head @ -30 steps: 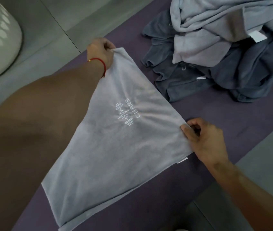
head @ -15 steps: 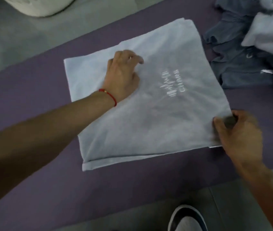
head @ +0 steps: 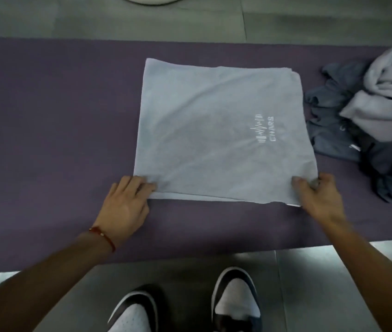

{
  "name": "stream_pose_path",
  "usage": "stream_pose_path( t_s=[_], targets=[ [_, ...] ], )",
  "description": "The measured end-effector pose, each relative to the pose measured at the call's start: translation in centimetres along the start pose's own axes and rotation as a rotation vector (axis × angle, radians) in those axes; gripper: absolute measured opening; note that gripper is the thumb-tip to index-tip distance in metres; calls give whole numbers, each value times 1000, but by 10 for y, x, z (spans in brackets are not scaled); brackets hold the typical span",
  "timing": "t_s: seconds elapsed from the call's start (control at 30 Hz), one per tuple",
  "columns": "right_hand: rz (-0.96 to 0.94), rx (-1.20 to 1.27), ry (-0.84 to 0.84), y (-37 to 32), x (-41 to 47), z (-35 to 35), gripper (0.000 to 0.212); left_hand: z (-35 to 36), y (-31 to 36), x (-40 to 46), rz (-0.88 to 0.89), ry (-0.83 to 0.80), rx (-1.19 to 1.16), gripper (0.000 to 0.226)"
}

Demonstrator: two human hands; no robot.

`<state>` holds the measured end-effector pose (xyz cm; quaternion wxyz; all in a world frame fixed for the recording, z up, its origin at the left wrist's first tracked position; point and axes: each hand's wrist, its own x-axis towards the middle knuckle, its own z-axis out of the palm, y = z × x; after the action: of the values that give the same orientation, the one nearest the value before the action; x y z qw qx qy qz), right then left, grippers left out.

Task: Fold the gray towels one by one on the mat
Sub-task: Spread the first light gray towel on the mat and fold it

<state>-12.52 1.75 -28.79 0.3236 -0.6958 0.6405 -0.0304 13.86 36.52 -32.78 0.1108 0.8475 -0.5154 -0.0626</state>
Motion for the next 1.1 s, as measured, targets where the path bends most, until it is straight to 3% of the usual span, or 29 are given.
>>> stream_pose_path(
  t_s=[0.17,0.37,0.5,0.63,0.8,0.83,0.97,1.1],
  targets=[
    [-2,307,-64,24,-3,-1,31,-10,-4,2,27,118,-113,29],
    [-128,496,-10,18,-17,-17,34,-32,-3,0,-86,295,-223,28],
    [-172,539,25,8,-12,-26,6,-48,-4,3,-207,271,-235,33],
    [-174,655,-22,-19,-10,-36,10,-65,-3,13,-454,174,-279,24],
    [-255,712,-64,-63,-9,-57,4,-102,9,22,-656,156,-796,22],
    [-267,731,-77,-71,-9,-62,1,-111,11,24,-637,169,-879,21],
    [-311,946,-265,-105,-5,-89,22,-155,6,34,-547,288,-1068,18],
    [-340,1117,-383,-165,6,-114,21,-218,-19,65,-485,466,-1342,21]
  ],
)
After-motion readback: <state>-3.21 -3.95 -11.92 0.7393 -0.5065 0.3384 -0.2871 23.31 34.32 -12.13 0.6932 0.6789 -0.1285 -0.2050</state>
